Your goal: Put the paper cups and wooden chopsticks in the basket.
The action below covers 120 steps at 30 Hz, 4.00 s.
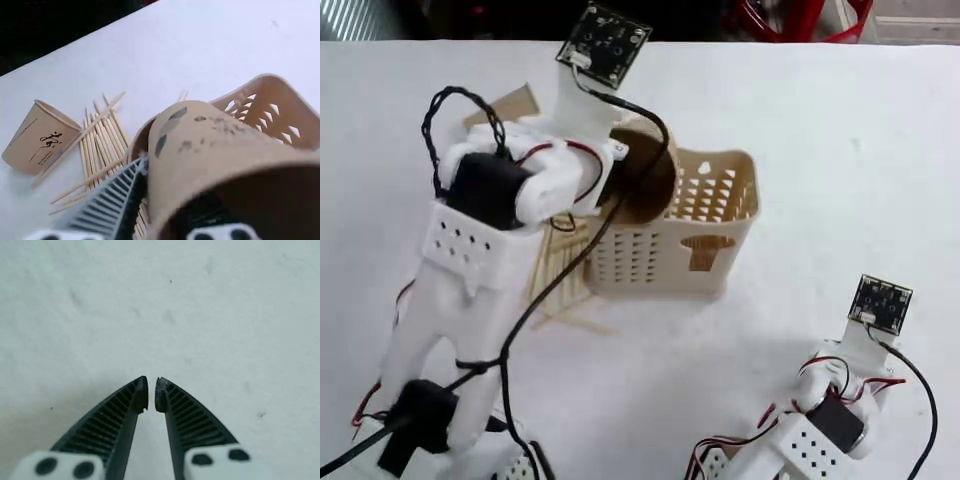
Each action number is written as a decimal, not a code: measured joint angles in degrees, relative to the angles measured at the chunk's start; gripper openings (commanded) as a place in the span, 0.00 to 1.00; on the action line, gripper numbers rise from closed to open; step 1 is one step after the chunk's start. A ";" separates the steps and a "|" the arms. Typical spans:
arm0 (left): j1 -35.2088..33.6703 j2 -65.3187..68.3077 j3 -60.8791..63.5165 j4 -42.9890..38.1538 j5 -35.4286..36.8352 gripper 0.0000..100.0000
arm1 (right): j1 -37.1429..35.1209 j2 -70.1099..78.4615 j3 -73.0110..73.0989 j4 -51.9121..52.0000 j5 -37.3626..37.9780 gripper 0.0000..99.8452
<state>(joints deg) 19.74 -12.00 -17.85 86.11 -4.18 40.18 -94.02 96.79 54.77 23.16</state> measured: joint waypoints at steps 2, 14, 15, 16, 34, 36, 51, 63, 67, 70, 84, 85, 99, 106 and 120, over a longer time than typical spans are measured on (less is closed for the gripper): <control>0.00 0.09 0.00 0.18 0.00 0.16 | 0.00 0.00 0.00 0.00 0.00 0.04; 0.00 0.00 0.00 -4.31 0.00 0.16 | 0.00 0.00 0.00 0.00 0.00 0.04; 0.09 0.00 -0.18 -5.19 0.00 0.16 | 0.00 0.00 0.00 0.00 0.00 0.04; 0.09 0.00 -0.62 -5.80 0.00 0.16 | 0.00 0.00 0.00 0.00 0.00 0.04; 0.44 0.53 -8.09 -4.75 0.00 0.15 | 0.00 0.00 0.00 0.00 0.00 0.04; 0.35 0.53 -4.48 -4.66 0.00 0.15 | 0.00 0.00 0.00 0.00 0.00 0.04; 0.53 -1.23 33.14 -30.86 -2.99 0.15 | 0.00 0.00 0.00 0.00 0.00 0.04; 0.18 0.62 14.51 -13.71 -4.04 0.15 | 0.00 0.00 0.00 0.00 0.00 0.04; -0.18 0.62 2.64 -7.03 -4.04 0.15 | 0.00 0.00 0.00 0.00 0.00 0.04; -0.18 0.62 -5.45 -3.96 -4.13 0.15 | 0.00 0.00 0.00 0.00 0.00 0.04; -20.04 16.09 -1.58 -31.82 -8.35 0.16 | 0.00 0.00 0.00 0.00 0.00 0.04; -20.48 18.73 -0.53 -35.34 -9.14 0.16 | 0.00 0.00 0.00 0.00 0.00 0.04; -20.75 51.34 -7.47 -64.00 -12.84 0.15 | 0.00 0.00 0.00 0.00 0.00 0.04; -21.10 69.63 -29.89 -54.15 -12.84 0.15 | 0.00 0.00 0.00 0.00 0.00 0.04; -30.33 88.53 -73.93 -19.96 -18.81 0.15 | 0.00 0.00 0.00 0.00 0.00 0.04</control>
<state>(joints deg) -10.59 76.53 -91.78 66.15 -22.99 40.18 -94.02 96.79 54.77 23.16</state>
